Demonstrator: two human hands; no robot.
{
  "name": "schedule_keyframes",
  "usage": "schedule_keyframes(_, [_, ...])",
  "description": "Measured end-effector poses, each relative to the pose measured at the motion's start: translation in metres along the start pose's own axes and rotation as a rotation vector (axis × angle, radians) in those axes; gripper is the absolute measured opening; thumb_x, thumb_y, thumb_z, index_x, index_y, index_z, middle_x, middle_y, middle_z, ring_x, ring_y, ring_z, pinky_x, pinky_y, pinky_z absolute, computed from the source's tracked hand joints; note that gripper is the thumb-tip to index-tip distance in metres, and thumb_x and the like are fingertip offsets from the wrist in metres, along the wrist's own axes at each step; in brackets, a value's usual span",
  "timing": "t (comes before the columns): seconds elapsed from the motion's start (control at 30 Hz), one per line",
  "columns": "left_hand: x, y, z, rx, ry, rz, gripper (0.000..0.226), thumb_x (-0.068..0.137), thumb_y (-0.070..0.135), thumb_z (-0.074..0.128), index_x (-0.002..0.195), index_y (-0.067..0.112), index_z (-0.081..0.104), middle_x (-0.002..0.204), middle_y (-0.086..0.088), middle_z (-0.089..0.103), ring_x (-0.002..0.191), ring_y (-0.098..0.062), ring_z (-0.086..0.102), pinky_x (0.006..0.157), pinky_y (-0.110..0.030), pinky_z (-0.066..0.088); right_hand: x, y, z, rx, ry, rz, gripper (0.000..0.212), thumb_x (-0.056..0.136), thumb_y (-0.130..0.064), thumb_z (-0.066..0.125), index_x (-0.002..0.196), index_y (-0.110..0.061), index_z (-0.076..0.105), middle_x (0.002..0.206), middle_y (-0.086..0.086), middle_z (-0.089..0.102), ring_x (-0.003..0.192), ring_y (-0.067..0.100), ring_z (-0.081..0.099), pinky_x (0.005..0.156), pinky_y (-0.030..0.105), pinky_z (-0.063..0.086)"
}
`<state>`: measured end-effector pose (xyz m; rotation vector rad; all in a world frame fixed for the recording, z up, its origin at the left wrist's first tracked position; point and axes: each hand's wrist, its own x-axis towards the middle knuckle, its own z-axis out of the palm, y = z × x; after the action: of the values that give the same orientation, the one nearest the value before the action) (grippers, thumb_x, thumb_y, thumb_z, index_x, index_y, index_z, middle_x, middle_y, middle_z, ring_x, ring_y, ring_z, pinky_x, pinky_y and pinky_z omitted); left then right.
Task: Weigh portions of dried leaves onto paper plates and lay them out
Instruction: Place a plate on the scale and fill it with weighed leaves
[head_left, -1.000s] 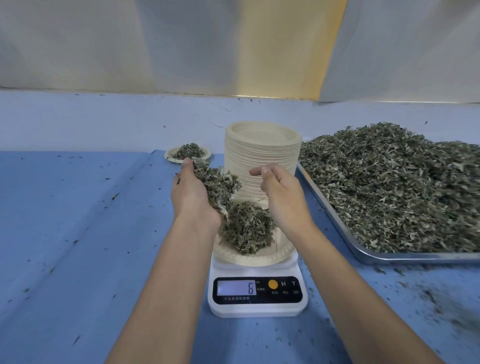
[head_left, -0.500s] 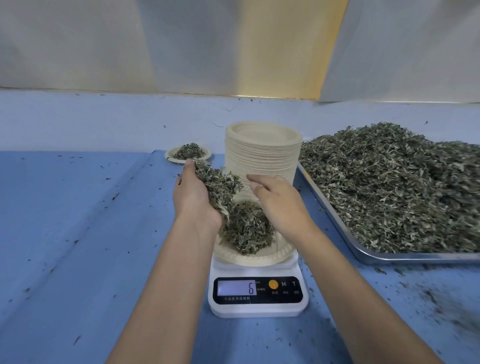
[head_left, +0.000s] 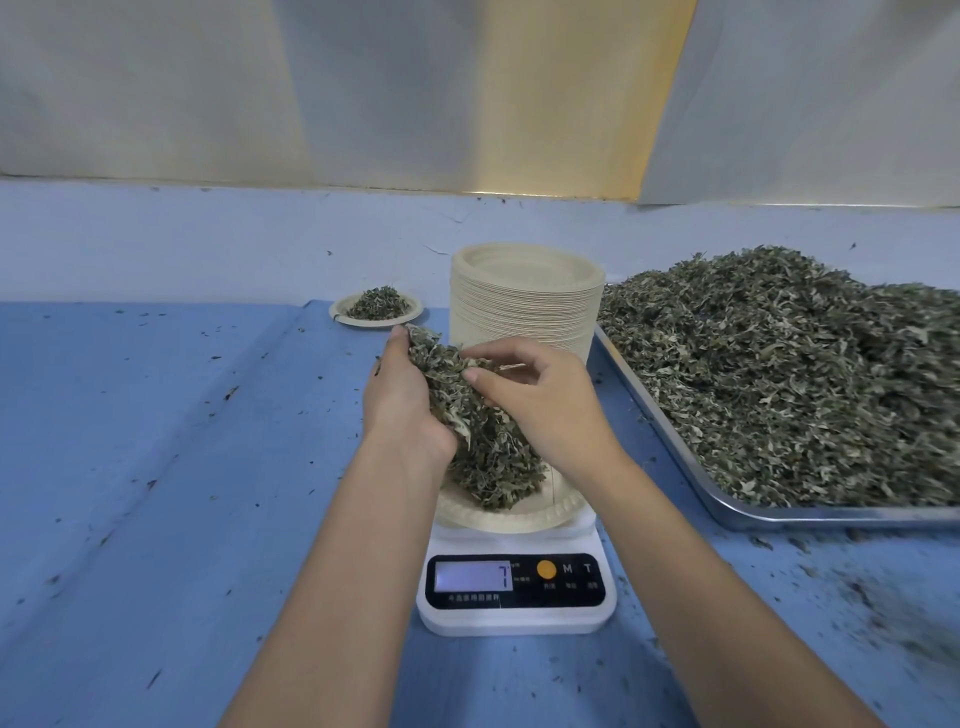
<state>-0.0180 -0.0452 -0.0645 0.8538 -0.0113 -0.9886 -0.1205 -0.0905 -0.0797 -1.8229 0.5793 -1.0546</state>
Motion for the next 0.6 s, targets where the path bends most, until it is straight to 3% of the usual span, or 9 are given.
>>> schedule_keyframes(0.13, [0.004,-0.001,-0.001,-0.021,-0.022,-0.043,0.045,0.095,0.047,0.047,0.126,0.016,0.056,0.114,-0.013,0.066,0.095,-0.03,0.067,0.073,-0.044,0.056,0.001,0.002,0.0,-0.005,0.032,0.01,0.011,0.081,-0.008,0.071,0.085,-0.018,0.074,0.075,0.011,0.072,0.067,0.012,0.062,0.063,0.023,0.046])
schedule_keyframes(0.27, [0.004,0.0,-0.001,-0.05,-0.03,-0.03,0.044,0.094,0.047,0.048,0.123,0.016,0.059,0.11,-0.011,0.068,0.084,-0.028,0.069,0.064,-0.043,0.058,0.004,0.002,-0.002,0.091,0.07,0.025,0.015,0.082,-0.003,0.069,0.08,-0.017,0.072,0.07,-0.003,0.07,0.064,0.005,0.065,0.062,0.015,0.051])
schedule_keyframes(0.37, [0.005,0.001,-0.003,-0.031,-0.011,-0.017,0.043,0.094,0.047,0.048,0.123,0.018,0.06,0.109,-0.009,0.069,0.088,-0.028,0.069,0.064,-0.044,0.058,0.006,0.001,-0.006,0.195,0.098,0.036,0.02,0.083,0.001,0.068,0.076,-0.018,0.069,0.066,-0.01,0.068,0.061,0.002,0.063,0.061,0.013,0.051])
schedule_keyframes(0.6, [0.003,0.007,-0.007,-0.059,0.014,-0.005,0.039,0.094,0.047,0.05,0.121,0.021,0.061,0.105,-0.005,0.07,0.078,-0.024,0.069,0.046,-0.04,0.055,0.009,0.002,-0.015,0.291,0.159,0.073,0.02,0.083,0.002,0.068,0.076,-0.017,0.066,0.07,-0.008,0.065,0.059,0.002,0.061,0.059,0.011,0.049])
